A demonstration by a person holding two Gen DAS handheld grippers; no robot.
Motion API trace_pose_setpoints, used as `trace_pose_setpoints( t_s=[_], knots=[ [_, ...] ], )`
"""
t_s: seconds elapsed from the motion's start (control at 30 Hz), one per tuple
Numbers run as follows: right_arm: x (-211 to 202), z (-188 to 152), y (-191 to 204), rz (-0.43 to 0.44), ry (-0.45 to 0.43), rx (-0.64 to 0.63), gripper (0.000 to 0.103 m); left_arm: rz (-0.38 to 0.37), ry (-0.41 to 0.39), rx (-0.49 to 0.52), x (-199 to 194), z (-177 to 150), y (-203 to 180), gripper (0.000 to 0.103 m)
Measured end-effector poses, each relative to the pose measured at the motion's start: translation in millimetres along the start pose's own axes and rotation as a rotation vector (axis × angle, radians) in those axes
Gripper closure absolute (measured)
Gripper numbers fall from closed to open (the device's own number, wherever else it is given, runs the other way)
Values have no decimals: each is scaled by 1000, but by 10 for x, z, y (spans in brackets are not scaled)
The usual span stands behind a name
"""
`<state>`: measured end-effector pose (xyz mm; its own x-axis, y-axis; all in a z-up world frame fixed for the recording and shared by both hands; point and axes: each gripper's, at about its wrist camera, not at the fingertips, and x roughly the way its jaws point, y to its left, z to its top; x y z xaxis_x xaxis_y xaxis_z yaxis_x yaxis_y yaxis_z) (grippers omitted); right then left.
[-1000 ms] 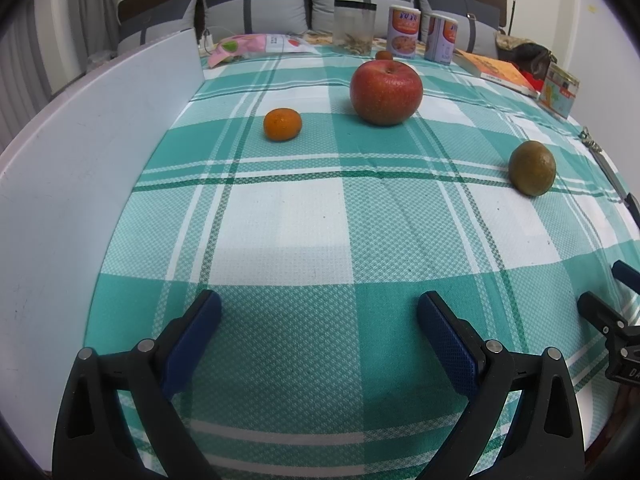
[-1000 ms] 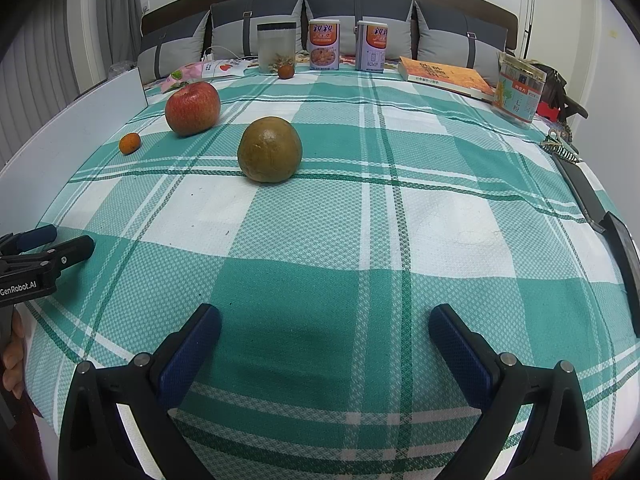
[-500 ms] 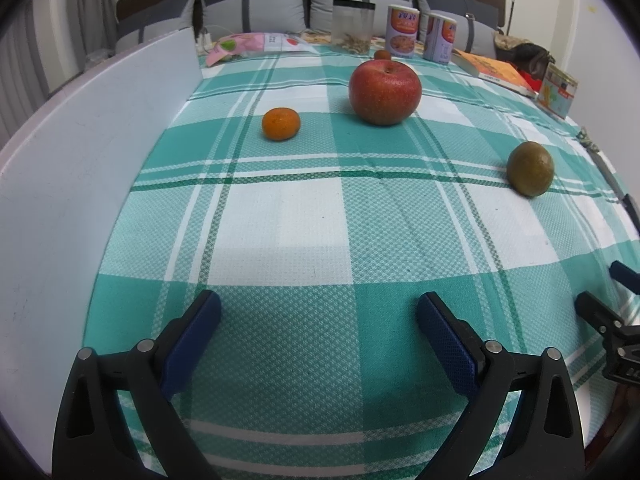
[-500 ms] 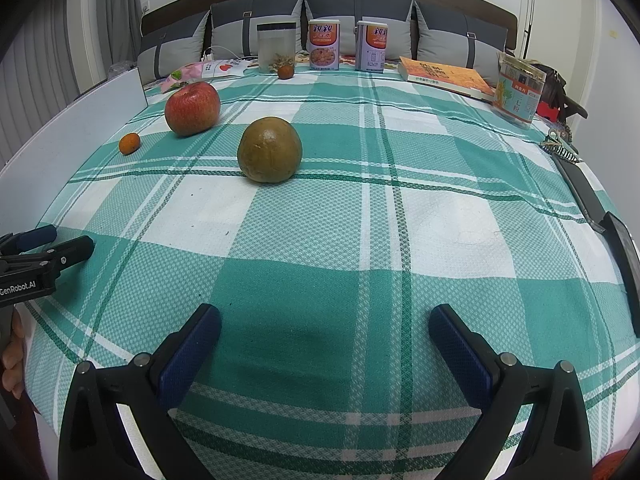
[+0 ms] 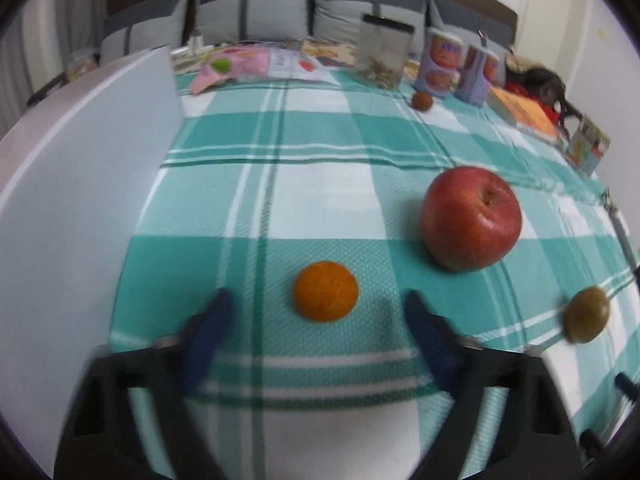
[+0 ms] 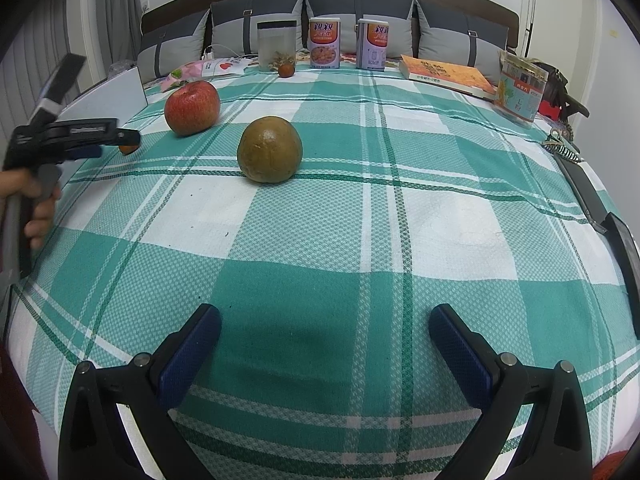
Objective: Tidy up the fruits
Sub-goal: 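Grasp the mandarin with the left tool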
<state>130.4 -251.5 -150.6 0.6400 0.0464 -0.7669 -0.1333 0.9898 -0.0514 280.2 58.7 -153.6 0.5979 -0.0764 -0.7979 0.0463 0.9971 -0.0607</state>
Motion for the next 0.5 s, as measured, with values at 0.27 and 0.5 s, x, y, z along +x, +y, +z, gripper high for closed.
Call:
trace_pose_setpoints(
  t_s=[0.27, 0.5],
  knots=[
    [30, 86, -13, 19, 53, 5, 1, -15, -23, 38, -25, 10, -73, 74],
    [235, 712, -1, 193, 37, 64, 17, -49, 10, 41, -400, -285, -109, 74]
  ],
)
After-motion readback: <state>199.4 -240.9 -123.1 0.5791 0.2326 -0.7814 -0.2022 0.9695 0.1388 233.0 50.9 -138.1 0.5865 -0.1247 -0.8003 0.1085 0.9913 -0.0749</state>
